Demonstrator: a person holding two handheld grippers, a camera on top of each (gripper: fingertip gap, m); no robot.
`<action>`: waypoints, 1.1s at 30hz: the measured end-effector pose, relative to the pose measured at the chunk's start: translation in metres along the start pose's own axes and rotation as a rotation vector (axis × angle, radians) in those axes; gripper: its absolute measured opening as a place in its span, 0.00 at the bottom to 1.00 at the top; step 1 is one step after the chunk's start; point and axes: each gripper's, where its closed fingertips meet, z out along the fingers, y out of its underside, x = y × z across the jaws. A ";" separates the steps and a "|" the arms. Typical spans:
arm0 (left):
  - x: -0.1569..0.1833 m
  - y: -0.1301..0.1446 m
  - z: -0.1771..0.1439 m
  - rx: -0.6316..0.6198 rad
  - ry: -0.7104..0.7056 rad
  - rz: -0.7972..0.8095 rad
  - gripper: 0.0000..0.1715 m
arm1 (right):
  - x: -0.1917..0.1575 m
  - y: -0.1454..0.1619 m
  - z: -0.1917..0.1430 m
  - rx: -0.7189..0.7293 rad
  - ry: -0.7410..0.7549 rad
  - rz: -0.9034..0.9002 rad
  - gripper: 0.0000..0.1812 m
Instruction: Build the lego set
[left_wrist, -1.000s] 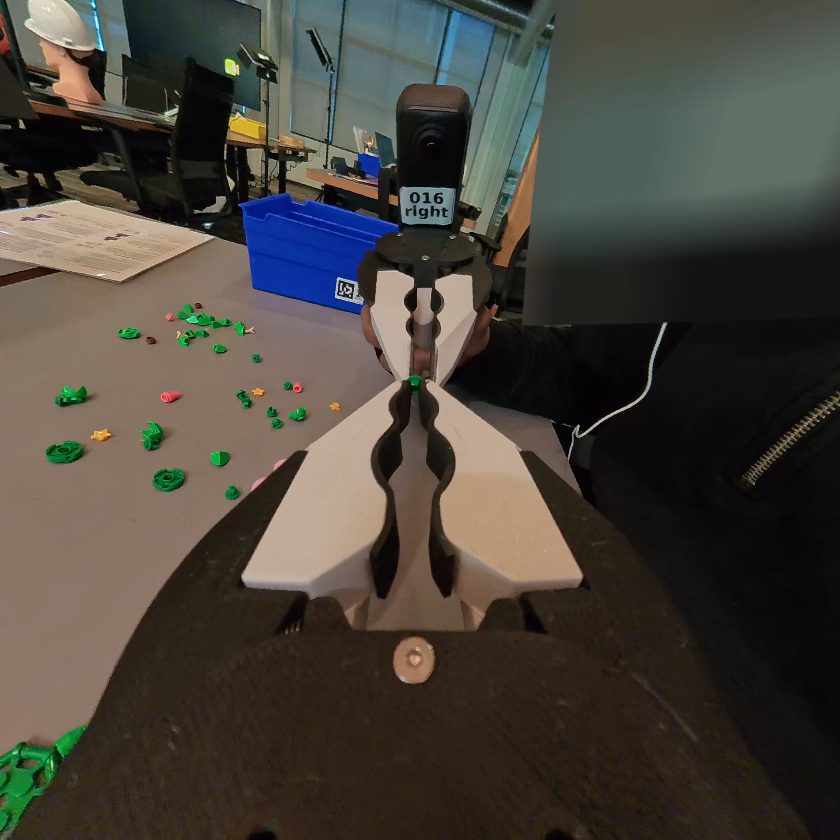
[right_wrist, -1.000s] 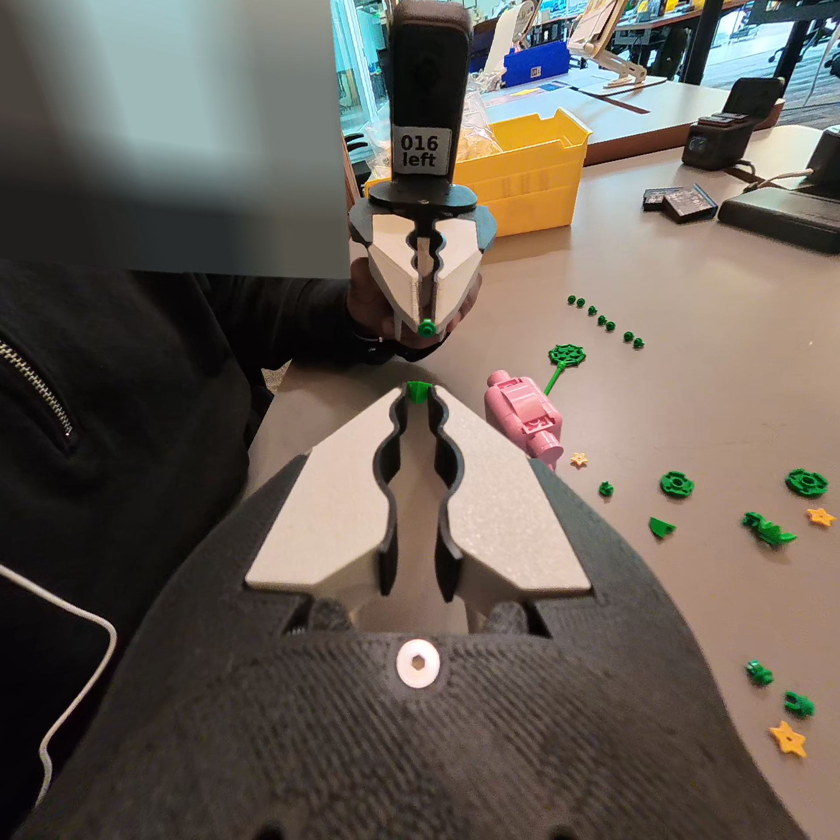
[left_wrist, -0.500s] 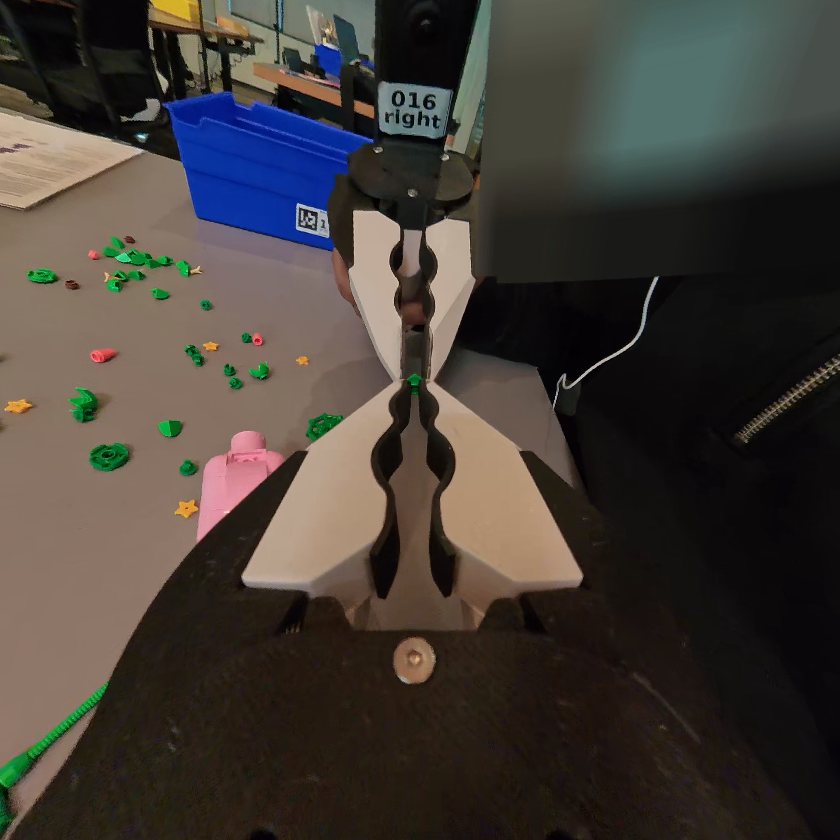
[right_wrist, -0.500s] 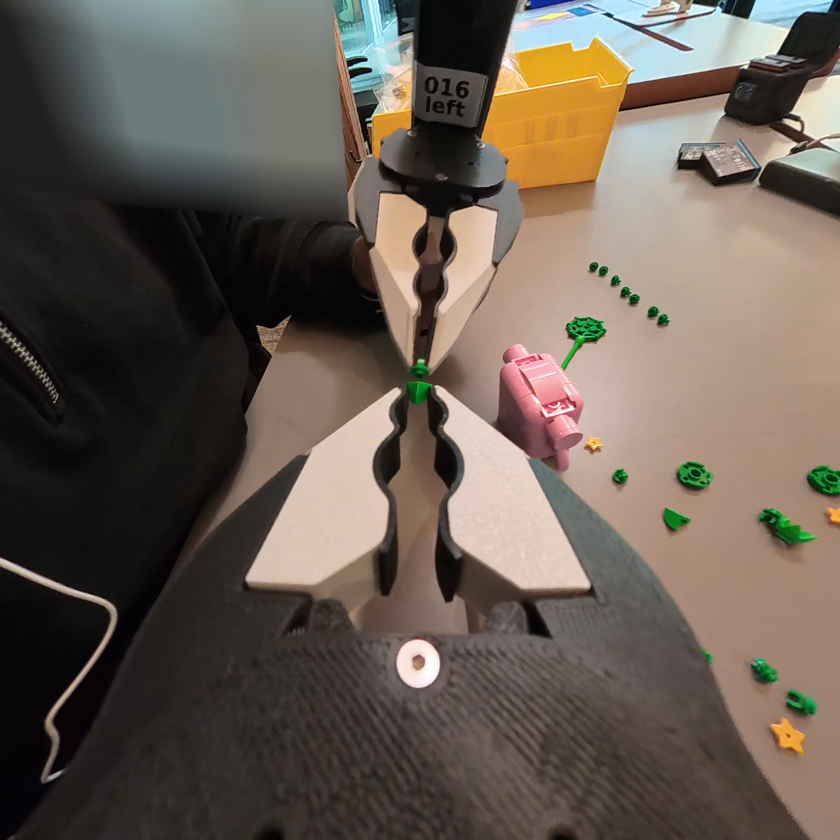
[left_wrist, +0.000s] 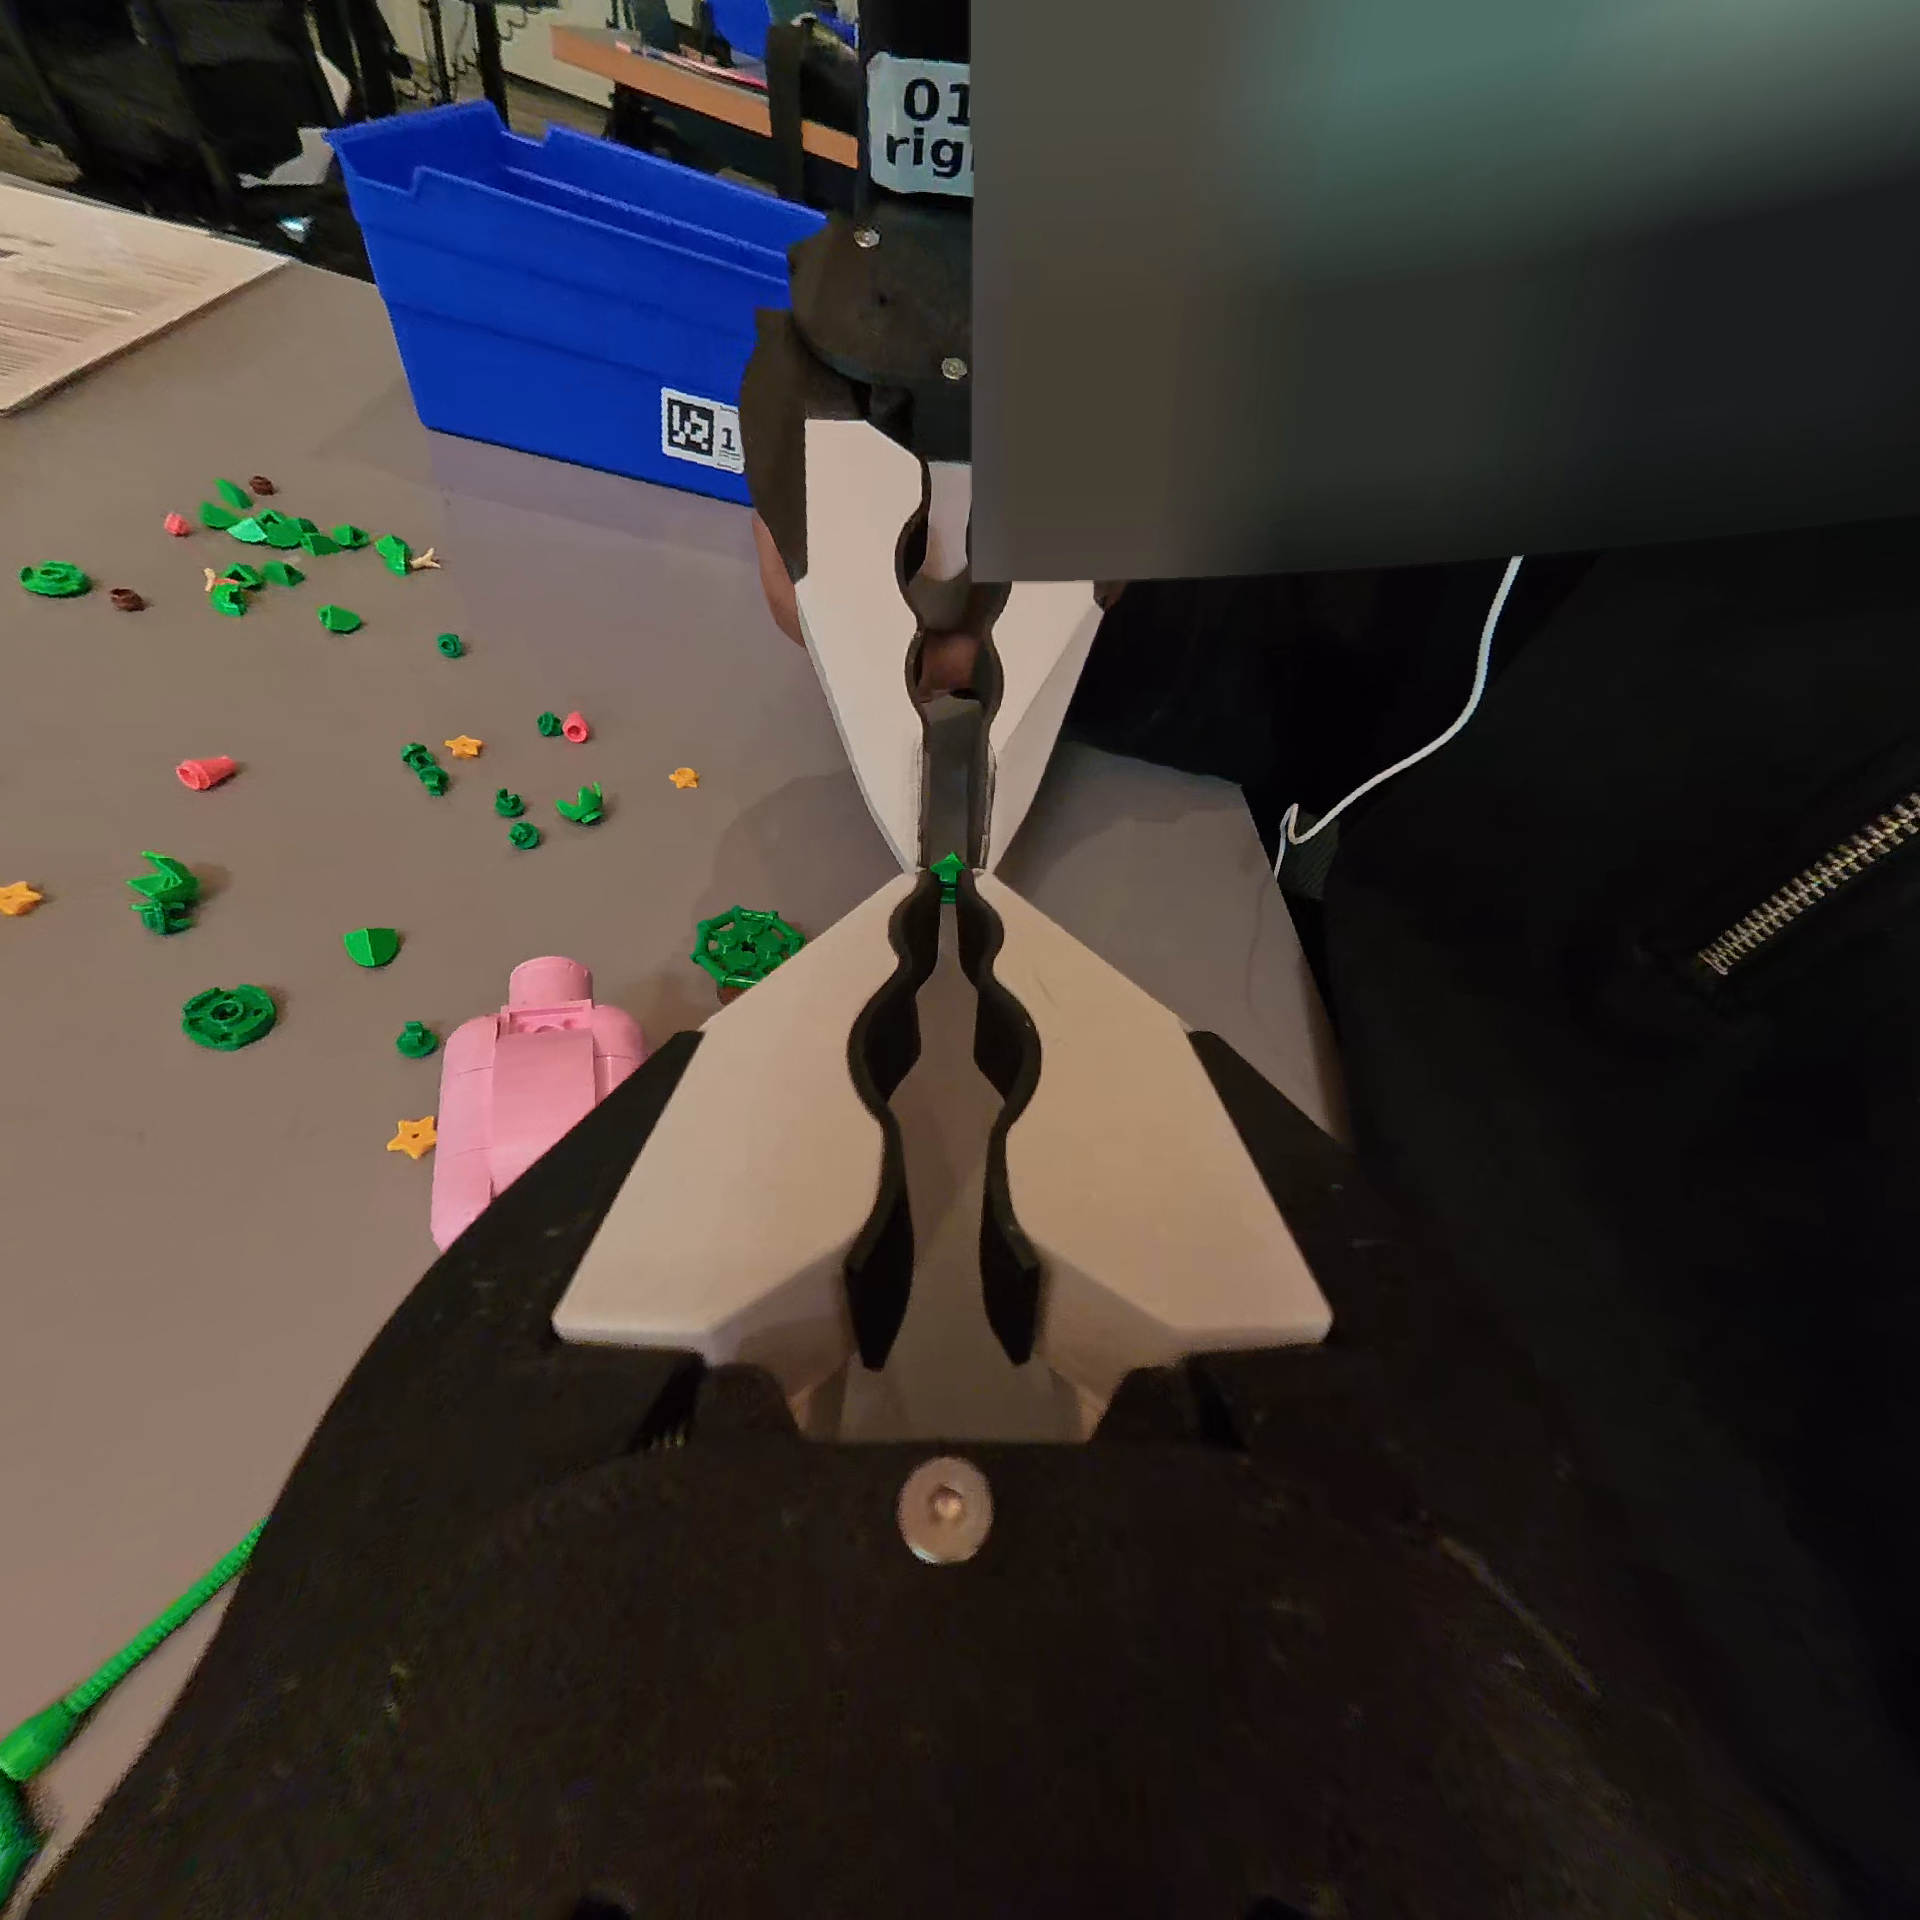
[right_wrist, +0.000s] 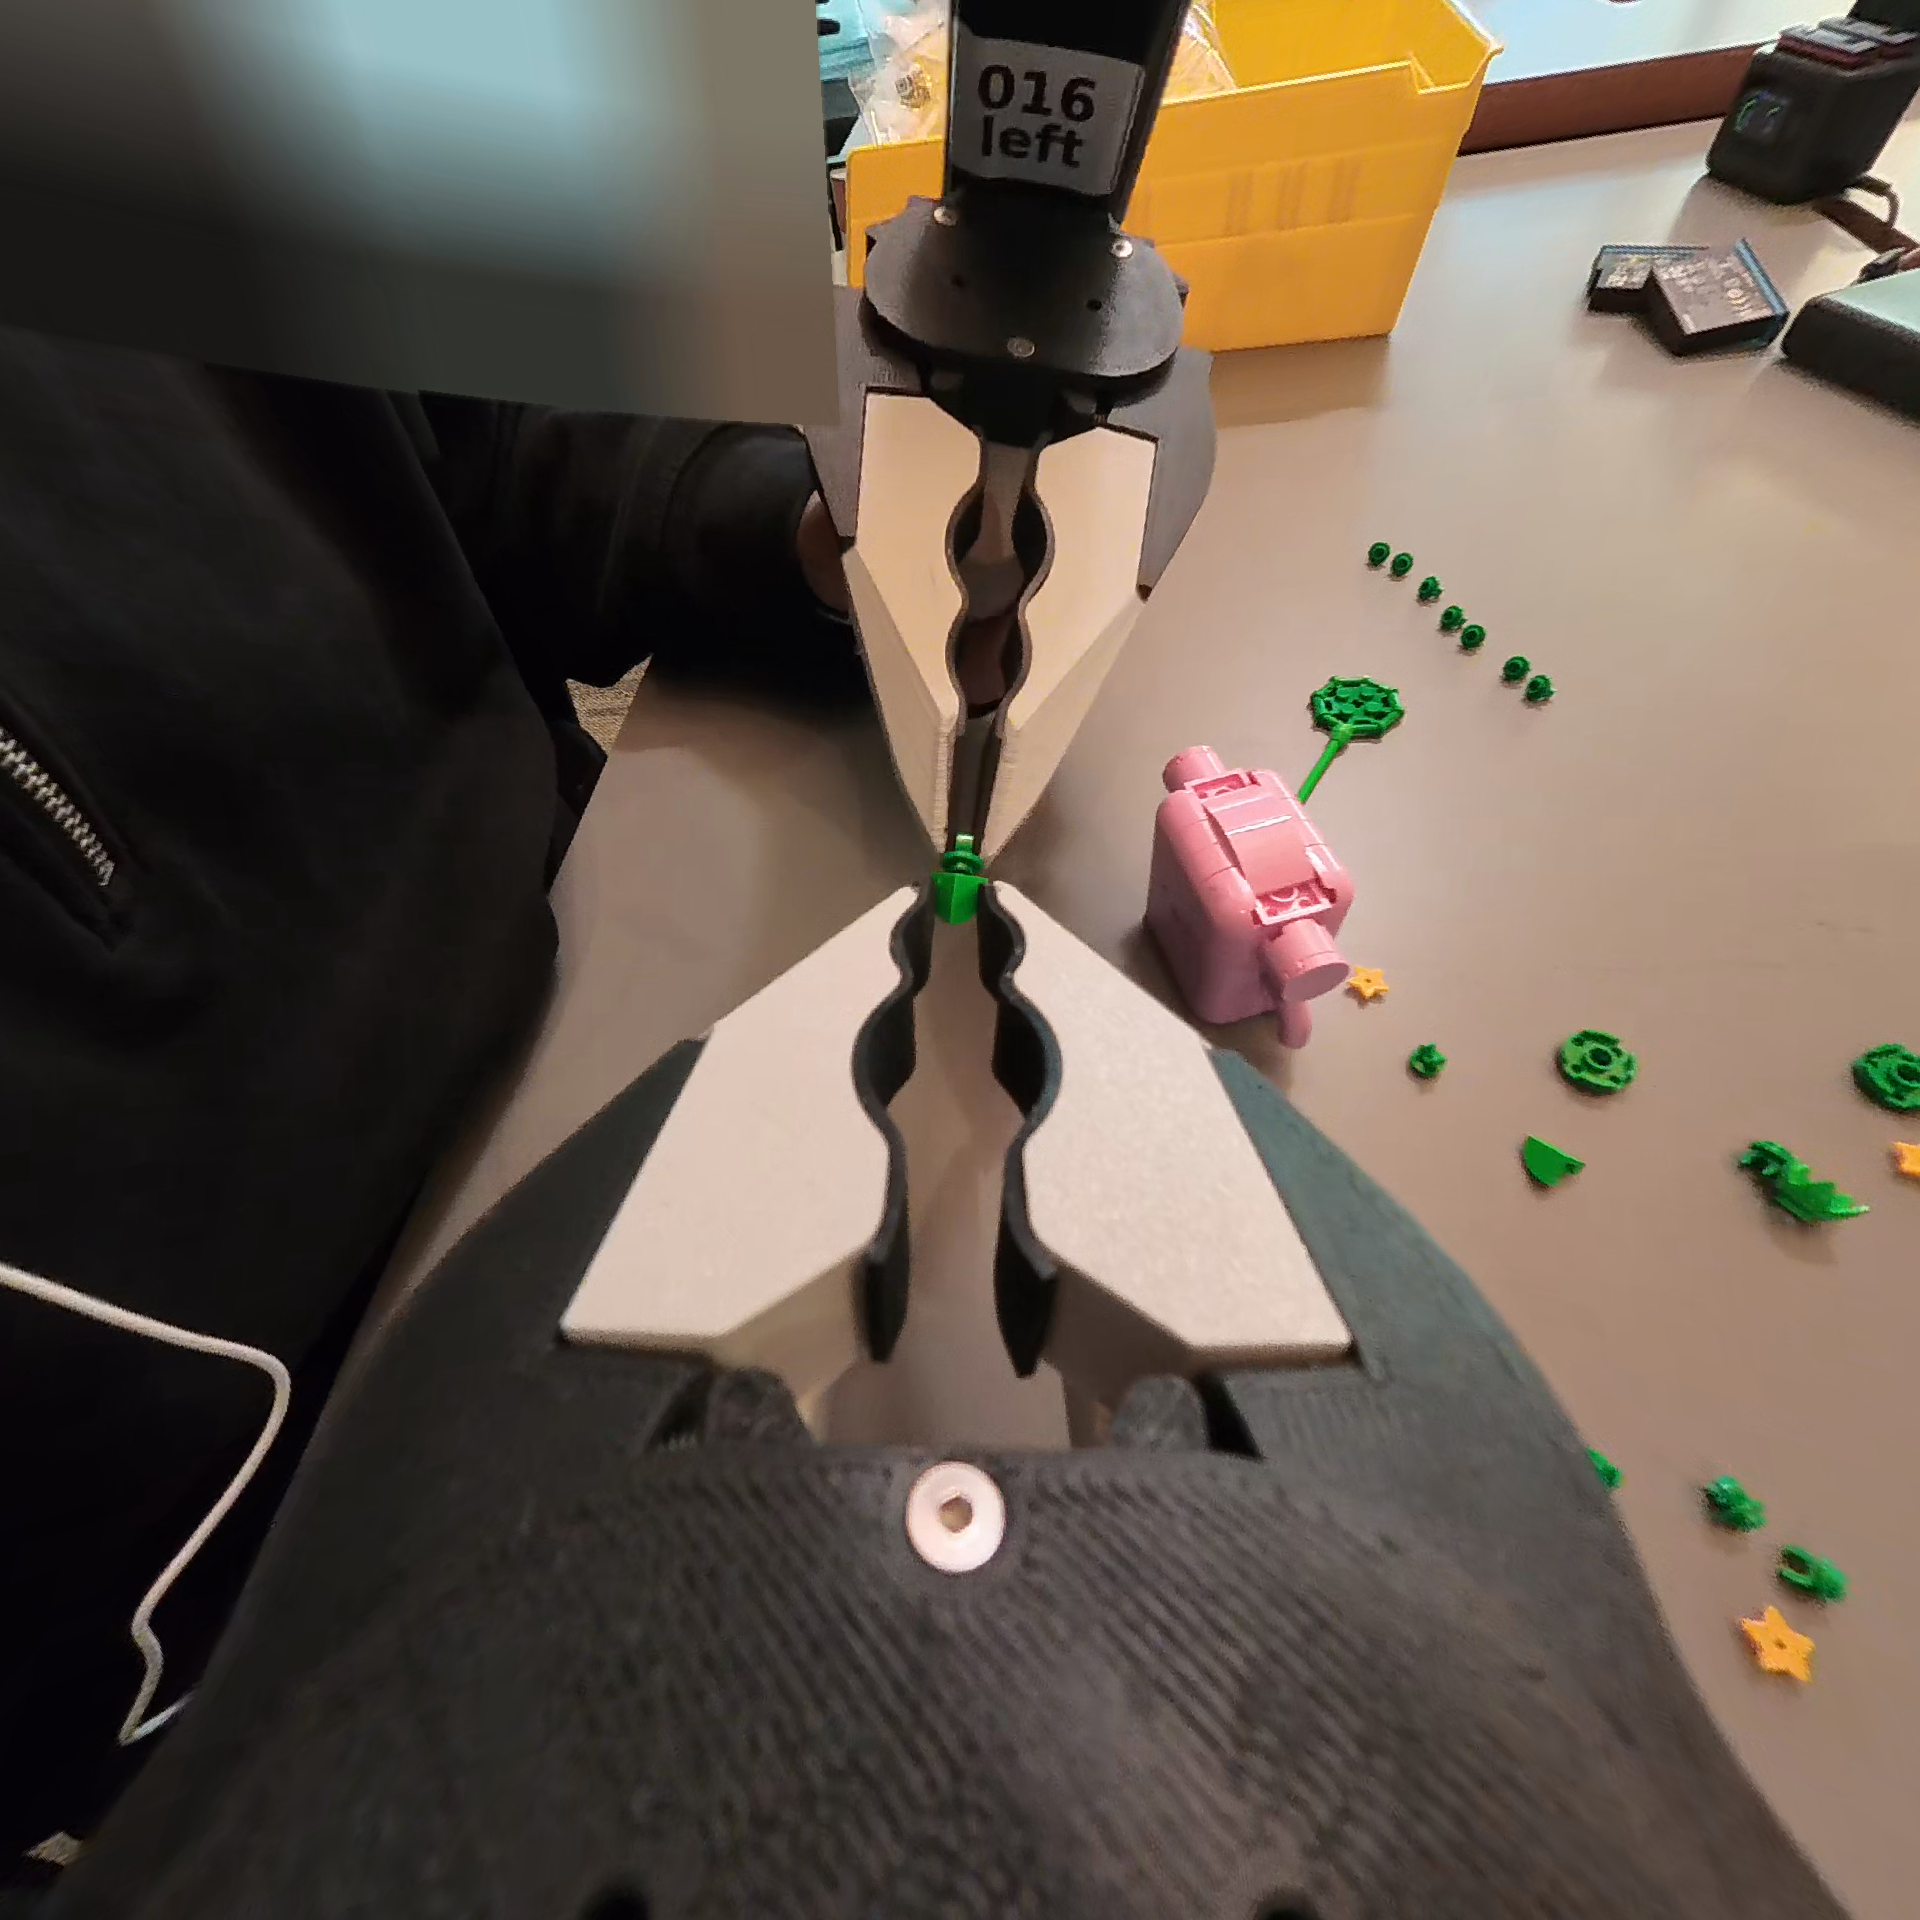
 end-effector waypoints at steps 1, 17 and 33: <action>0.001 0.000 0.000 -0.003 0.006 -0.003 0.00 | -0.001 0.000 0.000 0.000 -0.006 0.003 0.04; 0.002 0.017 0.005 -0.108 0.014 -0.014 0.00 | -0.004 0.017 0.006 -0.073 -0.042 0.037 0.04; 0.002 0.076 0.023 -0.438 0.004 -0.046 0.00 | -0.012 0.073 0.028 -0.292 -0.061 0.066 0.01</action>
